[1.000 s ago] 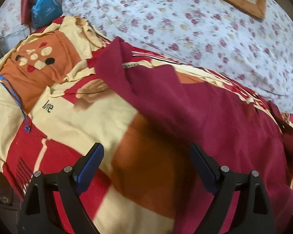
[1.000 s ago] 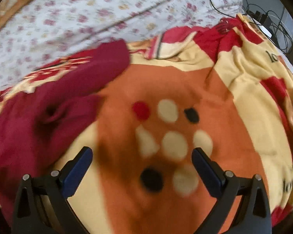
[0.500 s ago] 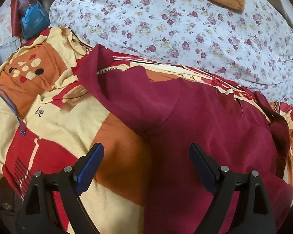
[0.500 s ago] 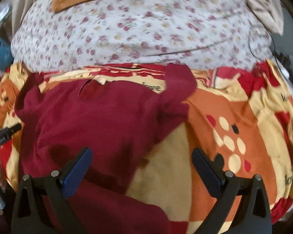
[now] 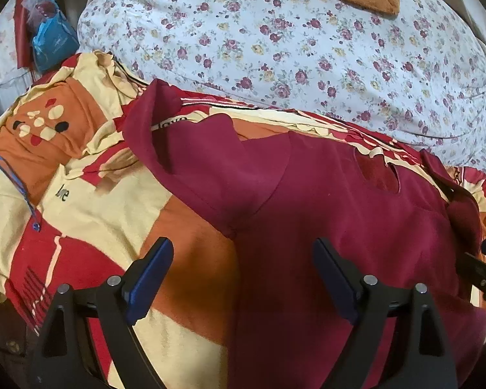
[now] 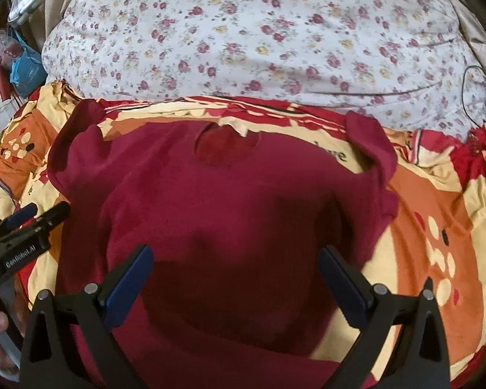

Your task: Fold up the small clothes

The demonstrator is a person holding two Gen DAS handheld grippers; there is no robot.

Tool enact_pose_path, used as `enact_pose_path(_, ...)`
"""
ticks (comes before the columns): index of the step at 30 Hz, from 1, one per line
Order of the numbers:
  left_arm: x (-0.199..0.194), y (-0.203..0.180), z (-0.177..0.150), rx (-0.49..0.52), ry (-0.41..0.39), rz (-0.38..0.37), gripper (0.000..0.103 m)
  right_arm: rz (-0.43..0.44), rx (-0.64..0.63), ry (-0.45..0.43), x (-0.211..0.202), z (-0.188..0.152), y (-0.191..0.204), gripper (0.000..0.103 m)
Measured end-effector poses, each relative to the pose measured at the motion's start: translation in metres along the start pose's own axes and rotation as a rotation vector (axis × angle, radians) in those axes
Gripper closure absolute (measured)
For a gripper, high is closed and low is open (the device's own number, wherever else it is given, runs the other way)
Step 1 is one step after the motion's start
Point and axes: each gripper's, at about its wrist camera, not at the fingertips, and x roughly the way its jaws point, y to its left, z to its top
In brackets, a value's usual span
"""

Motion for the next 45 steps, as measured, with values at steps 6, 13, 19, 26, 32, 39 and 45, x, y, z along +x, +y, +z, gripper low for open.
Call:
enact_pose_path(6,0.002,-0.003,0.002,-0.009,0.003,0.001,0.024,-0.007,0.002,-0.042,0.007,0.007,0.014,0.000)
enact_pose_path(13,0.006,-0.006,0.002,-0.007,0.012,-0.001,0.025,-0.034,0.031,-0.056,0.016,0.007,0.011,0.000)
enact_pose_path(19,0.009,-0.012,0.001,0.009,0.018,0.005,0.025,-0.039,0.055,-0.044,0.024,0.007,0.007,0.000)
enact_pose_path(26,0.012,-0.015,0.001,0.013,0.025,0.002,0.025,-0.044,0.075,-0.040,0.031,0.008,0.006,0.000)
enact_pose_path(32,0.016,-0.021,0.003,0.024,0.032,-0.001,0.025,-0.052,0.090,-0.029,0.037,0.008,0.006,0.000)
enact_pose_path(39,0.022,-0.027,0.002,0.036,0.044,0.001,0.025,-0.050,0.103,-0.018,0.043,0.009,0.003,0.000)
enact_pose_path(45,0.027,-0.027,0.002,0.034,0.054,0.009,0.025,-0.046,0.111,-0.013,0.046,0.010,0.001,0.000)
